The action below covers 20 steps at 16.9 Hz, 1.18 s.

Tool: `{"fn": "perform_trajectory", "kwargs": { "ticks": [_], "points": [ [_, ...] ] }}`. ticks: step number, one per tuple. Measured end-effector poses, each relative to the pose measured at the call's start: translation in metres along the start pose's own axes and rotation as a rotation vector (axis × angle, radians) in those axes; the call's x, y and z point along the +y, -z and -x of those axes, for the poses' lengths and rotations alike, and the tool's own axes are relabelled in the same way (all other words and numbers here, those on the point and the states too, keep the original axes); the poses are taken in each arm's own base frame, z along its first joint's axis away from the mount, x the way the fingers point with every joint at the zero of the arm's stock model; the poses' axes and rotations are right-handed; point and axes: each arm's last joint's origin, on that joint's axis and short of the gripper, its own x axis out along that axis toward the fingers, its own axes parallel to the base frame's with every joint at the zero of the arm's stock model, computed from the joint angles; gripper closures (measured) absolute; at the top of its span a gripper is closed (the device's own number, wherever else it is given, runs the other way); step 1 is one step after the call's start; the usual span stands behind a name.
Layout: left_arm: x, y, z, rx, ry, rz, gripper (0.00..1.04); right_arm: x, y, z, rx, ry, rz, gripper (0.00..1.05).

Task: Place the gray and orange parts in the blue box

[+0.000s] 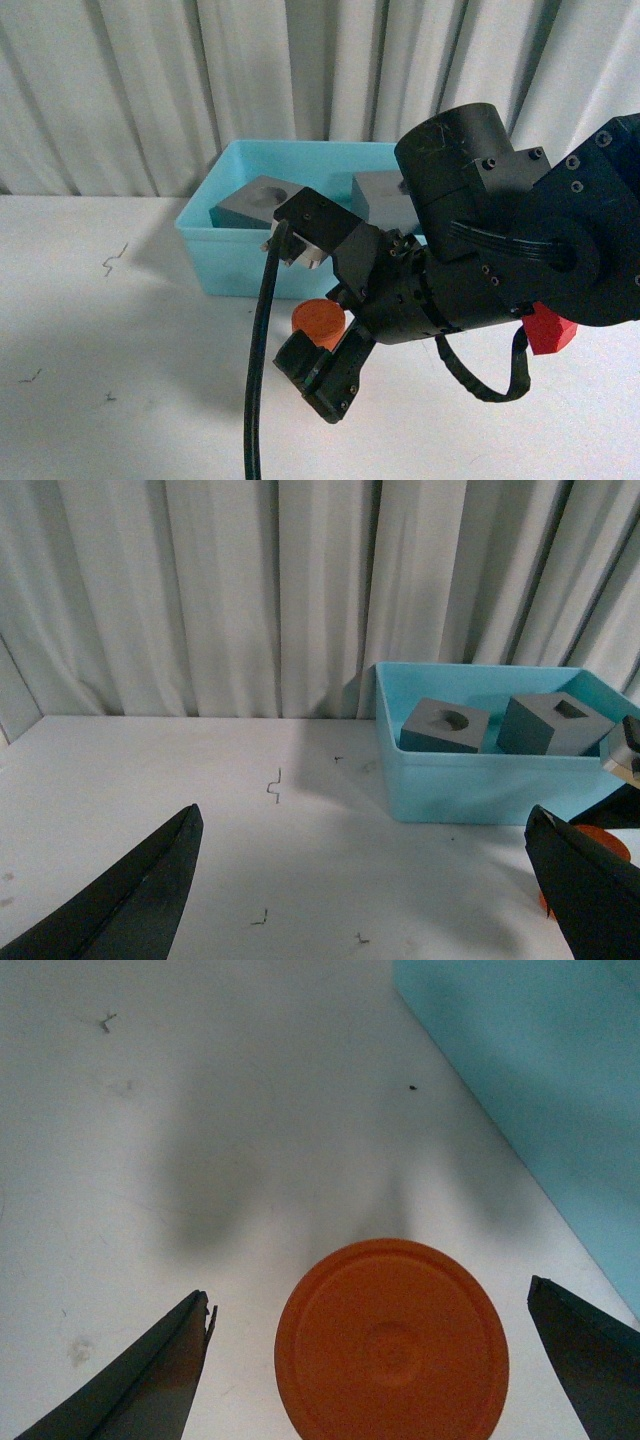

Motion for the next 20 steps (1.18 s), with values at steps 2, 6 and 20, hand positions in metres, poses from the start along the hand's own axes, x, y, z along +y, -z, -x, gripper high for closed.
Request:
{"fn": "perform_trajectory", "kwargs": {
  "ticks": [2,6,20],
  "points": [
    [0.0,0.0,0.0,0.0,0.0,0.0,0.07,0.0,0.0,0.0,0.006,0.002,-0.004,0.16],
    [0.0,0.0,0.0,0.0,0.0,0.0,0.07,-0.001,0.0,0.001,0.001,0.005,-0.005,0.55],
    [0.0,0.0,0.0,0.0,0.0,0.0,0.07,-0.092,-0.079,0.128,-0.567,0.507,-0.306,0.57]
  ]
}}
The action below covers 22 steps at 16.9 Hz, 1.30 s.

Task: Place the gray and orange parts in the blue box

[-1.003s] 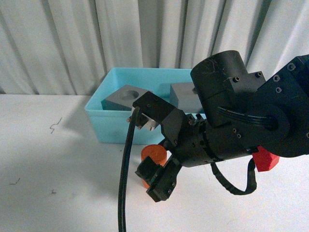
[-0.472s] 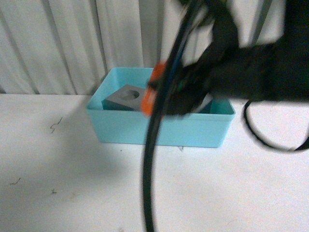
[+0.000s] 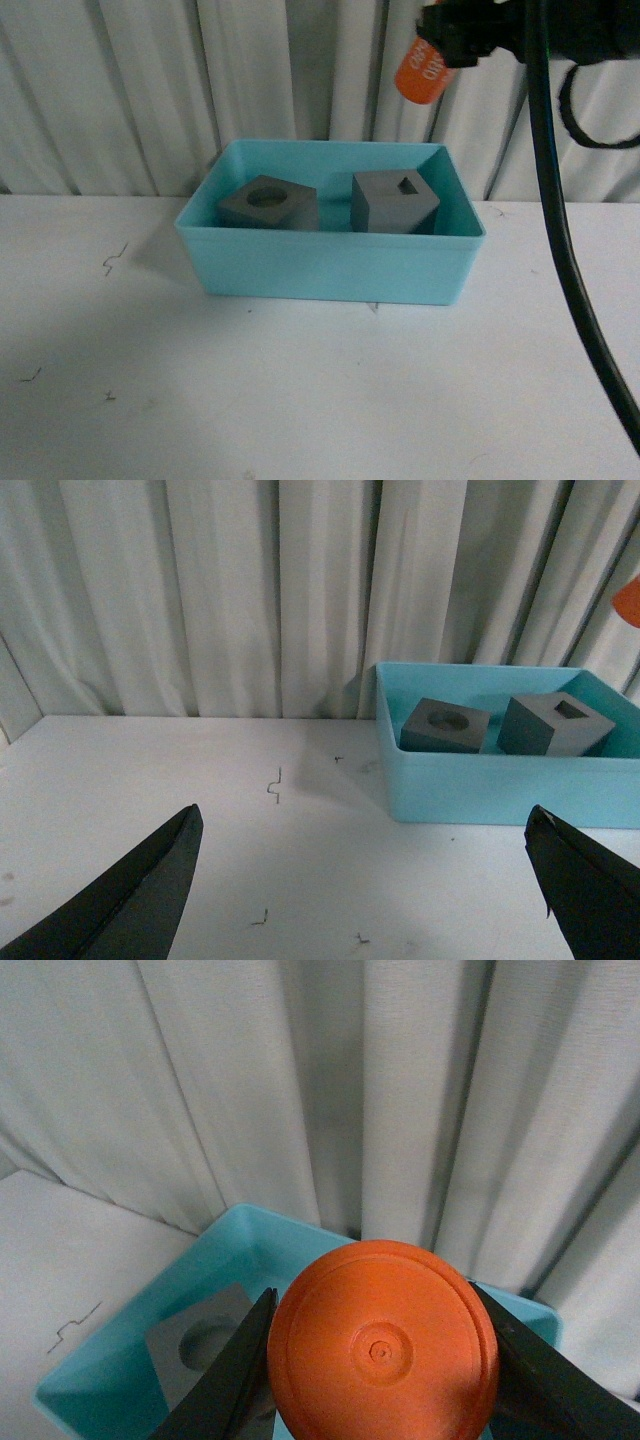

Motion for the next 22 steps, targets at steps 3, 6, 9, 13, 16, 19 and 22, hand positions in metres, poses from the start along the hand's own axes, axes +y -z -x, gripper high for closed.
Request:
{"fn": "perform_trajectory", "kwargs": {
  "ticks": [3,6,9,13,16,19,22],
  "points": [
    [0.0,0.0,0.0,0.0,0.0,0.0,0.07,0.024,0.018,-0.045,0.139,-0.023,-0.016,0.57],
    [0.0,0.0,0.0,0.0,0.0,0.0,0.07,0.045,0.072,-0.065,0.29,-0.041,-0.059,0.57],
    [0.0,0.0,0.0,0.0,0.0,0.0,0.07,0.055,0.08,-0.08,0.317,-0.04,-0.059,0.57],
    [0.0,0.0,0.0,0.0,0.0,0.0,0.07,0.059,0.103,-0.094,0.386,-0.017,-0.054,0.57],
    [0.0,0.0,0.0,0.0,0.0,0.0,0.07,0.062,0.108,-0.1,0.399,-0.006,-0.05,0.57],
    [0.0,0.0,0.0,0.0,0.0,0.0,0.07,0.068,0.108,-0.104,0.412,-0.009,-0.044,0.57],
    [0.0,0.0,0.0,0.0,0.0,0.0,0.07,0.067,0.113,-0.105,0.424,-0.003,-0.044,0.46]
  ]
}}
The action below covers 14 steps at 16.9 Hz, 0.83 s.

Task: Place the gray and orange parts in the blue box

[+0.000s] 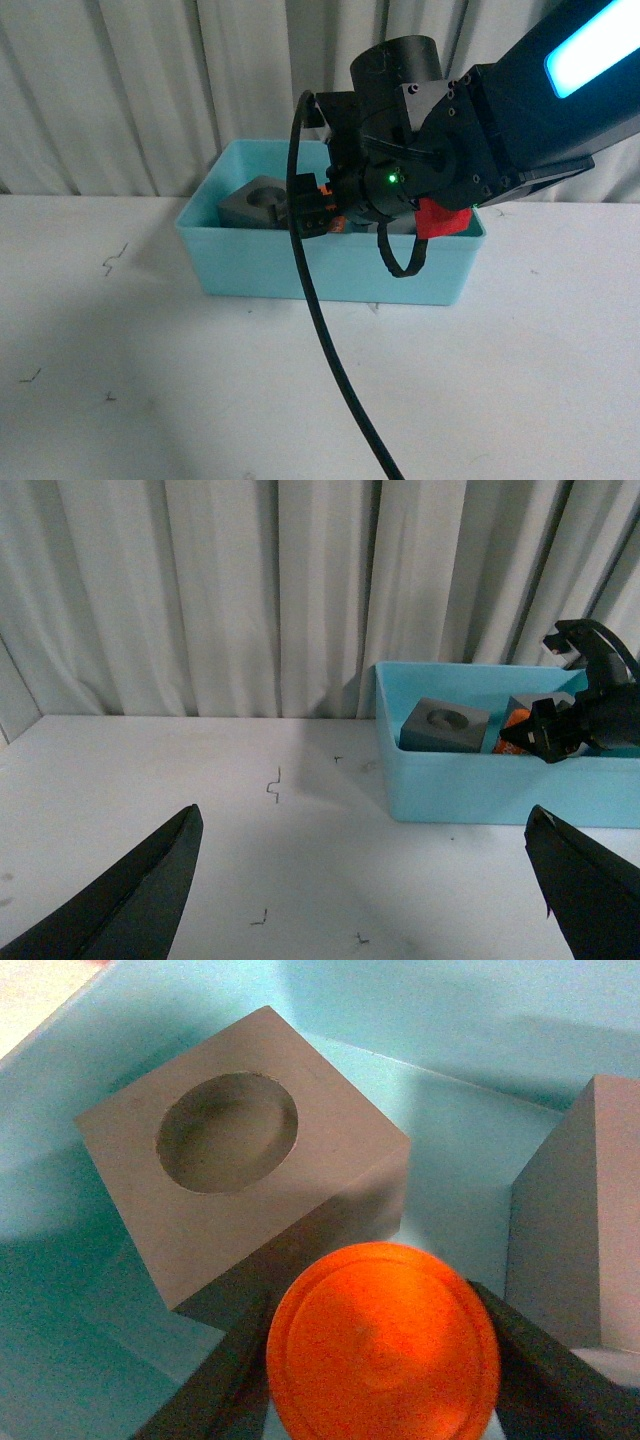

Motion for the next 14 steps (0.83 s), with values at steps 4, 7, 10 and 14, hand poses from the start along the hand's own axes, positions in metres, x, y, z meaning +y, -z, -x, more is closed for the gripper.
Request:
{"fn": "perform_trajectory", "kwargs": {
  "ticks": [4,7,10,14],
  "points": [
    [0.0,0.0,0.0,0.0,0.0,0.0,0.07,-0.001,0.002,0.001,-0.021,0.004,-0.007,0.11],
    [0.0,0.0,0.0,0.0,0.0,0.0,0.07,-0.022,-0.042,0.094,-0.287,0.058,-0.03,0.06],
    [0.0,0.0,0.0,0.0,0.0,0.0,0.07,-0.046,-0.05,0.228,-0.435,0.216,-0.06,0.06],
    [0.0,0.0,0.0,0.0,0.0,0.0,0.07,-0.029,0.07,0.33,-0.195,0.428,-0.222,0.06]
  ]
}}
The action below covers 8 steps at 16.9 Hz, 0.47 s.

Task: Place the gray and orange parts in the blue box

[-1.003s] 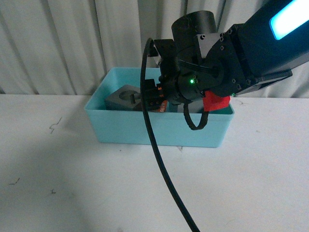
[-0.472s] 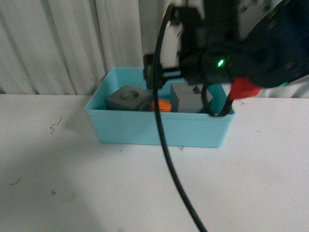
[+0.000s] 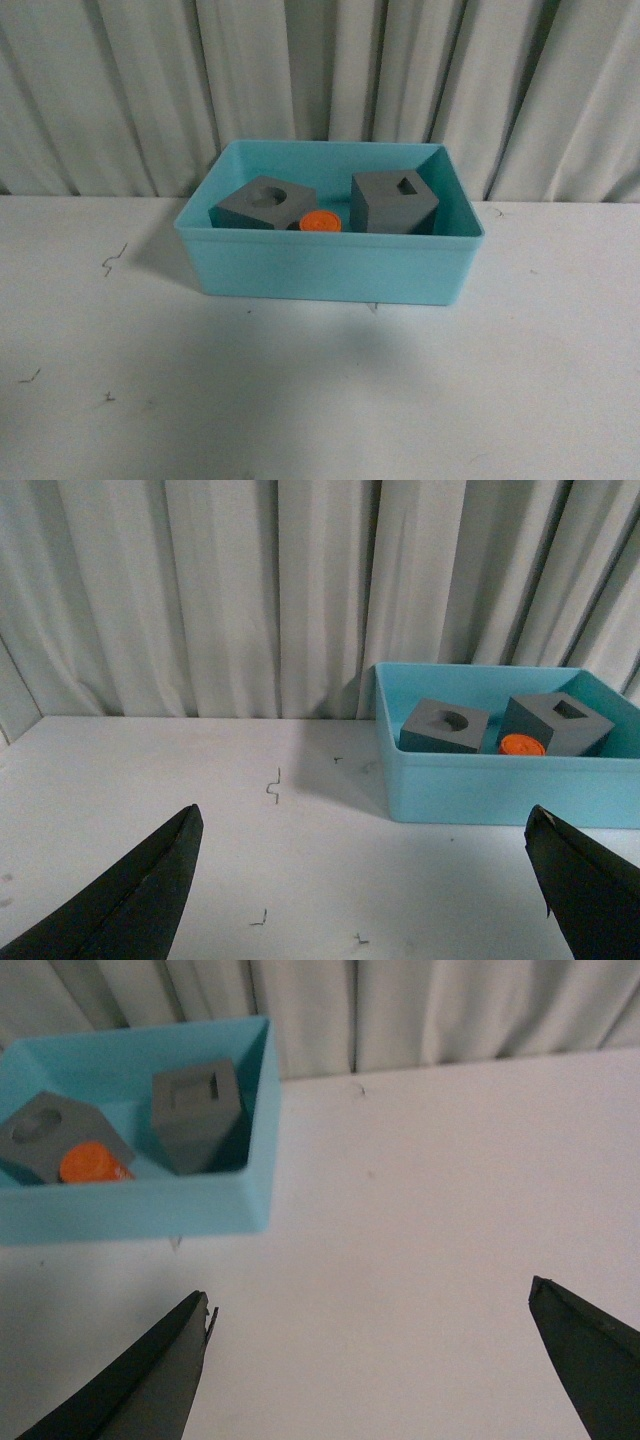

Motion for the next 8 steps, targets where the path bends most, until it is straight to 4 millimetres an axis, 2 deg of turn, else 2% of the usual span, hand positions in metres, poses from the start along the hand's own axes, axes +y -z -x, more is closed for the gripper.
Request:
{"fn": "perform_trajectory", "kwargs": {
  "ticks": [2,3,5,6,7,8],
  "points": [
    [0.0,0.0,0.0,0.0,0.0,0.0,0.07,0.005,0.038,0.044,0.057,0.045,-0.073,0.06],
    [0.0,0.0,0.0,0.0,0.0,0.0,0.07,0.013,0.051,0.055,0.105,0.062,-0.091,0.06],
    [0.0,0.0,0.0,0.0,0.001,0.0,0.07,0.025,0.058,0.056,0.09,0.043,-0.135,0.08],
    [0.0,0.0,0.0,0.0,0.0,0.0,0.07,0.019,0.061,0.054,-0.119,0.012,-0.175,0.18],
    [0.0,0.0,0.0,0.0,-0.003,0.0,0.07,0.007,0.07,0.057,-0.281,0.002,-0.142,0.31],
    [0.0,0.0,0.0,0.0,-0.002,0.0,0.07,0.001,0.07,0.059,-0.359,0.011,-0.072,0.42]
  ]
}}
